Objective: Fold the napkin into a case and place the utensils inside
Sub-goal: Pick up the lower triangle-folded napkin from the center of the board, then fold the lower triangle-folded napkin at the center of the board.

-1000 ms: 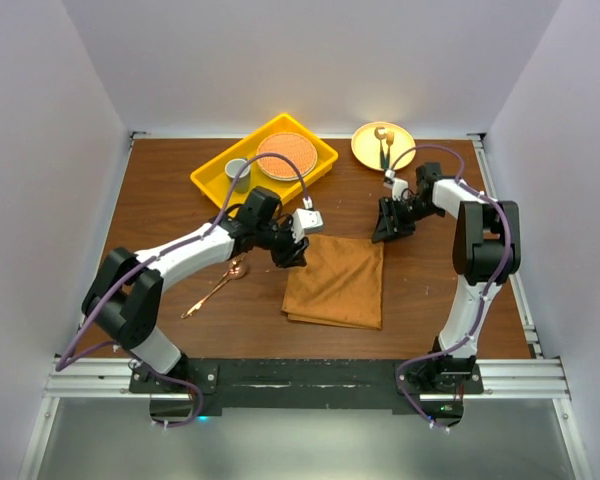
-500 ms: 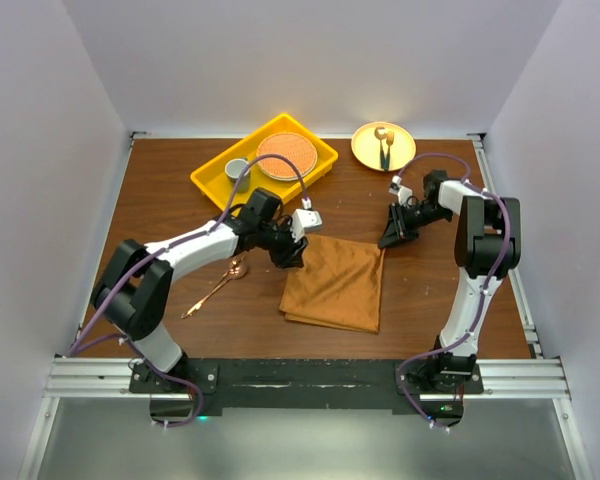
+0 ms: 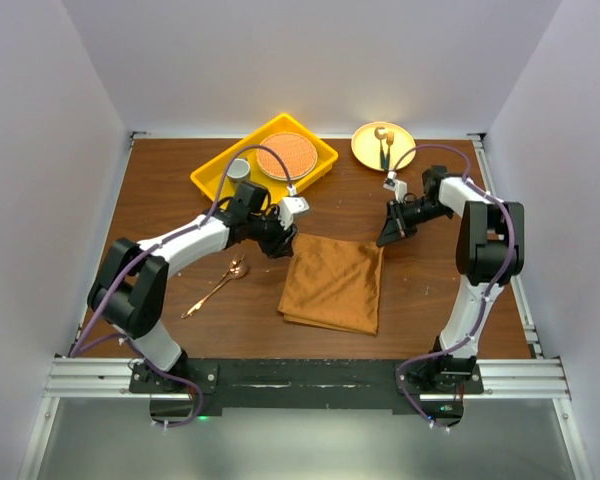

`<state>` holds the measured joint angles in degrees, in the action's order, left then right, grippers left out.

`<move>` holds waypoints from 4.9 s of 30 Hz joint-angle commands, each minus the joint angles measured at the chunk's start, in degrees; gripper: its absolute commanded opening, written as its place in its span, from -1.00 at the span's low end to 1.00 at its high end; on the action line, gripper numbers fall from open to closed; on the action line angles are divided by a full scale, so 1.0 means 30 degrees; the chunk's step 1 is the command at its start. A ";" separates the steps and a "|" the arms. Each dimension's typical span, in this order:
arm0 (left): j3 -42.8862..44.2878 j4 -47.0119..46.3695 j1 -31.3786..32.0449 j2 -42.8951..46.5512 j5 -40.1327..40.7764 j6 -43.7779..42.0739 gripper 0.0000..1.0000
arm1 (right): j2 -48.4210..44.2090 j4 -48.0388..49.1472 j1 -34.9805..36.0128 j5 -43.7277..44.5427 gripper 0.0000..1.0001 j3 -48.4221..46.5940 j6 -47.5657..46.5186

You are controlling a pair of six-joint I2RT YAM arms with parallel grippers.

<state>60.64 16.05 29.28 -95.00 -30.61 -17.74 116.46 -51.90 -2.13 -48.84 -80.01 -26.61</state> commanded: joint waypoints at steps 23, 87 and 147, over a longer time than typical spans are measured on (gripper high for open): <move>0.0645 0.1591 -0.3108 0.2546 0.1179 0.1753 0.16 | -0.7557 0.0835 0.6421 0.4882 -1.00 0.4723 -1.0375; 1.1396 0.6483 0.2750 -0.9934 -0.5704 -1.5767 0.12 | -1.5852 0.1889 0.9646 0.6993 -1.00 1.3308 -2.6724; 1.4062 0.7715 0.2897 -1.1662 -0.4767 -1.5621 -0.28 | -1.5706 0.2241 0.9646 0.6758 -1.00 1.3222 -2.6549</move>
<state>99.53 40.03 37.80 -129.54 -44.25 -64.58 69.36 -45.32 26.37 -27.55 -39.83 -105.43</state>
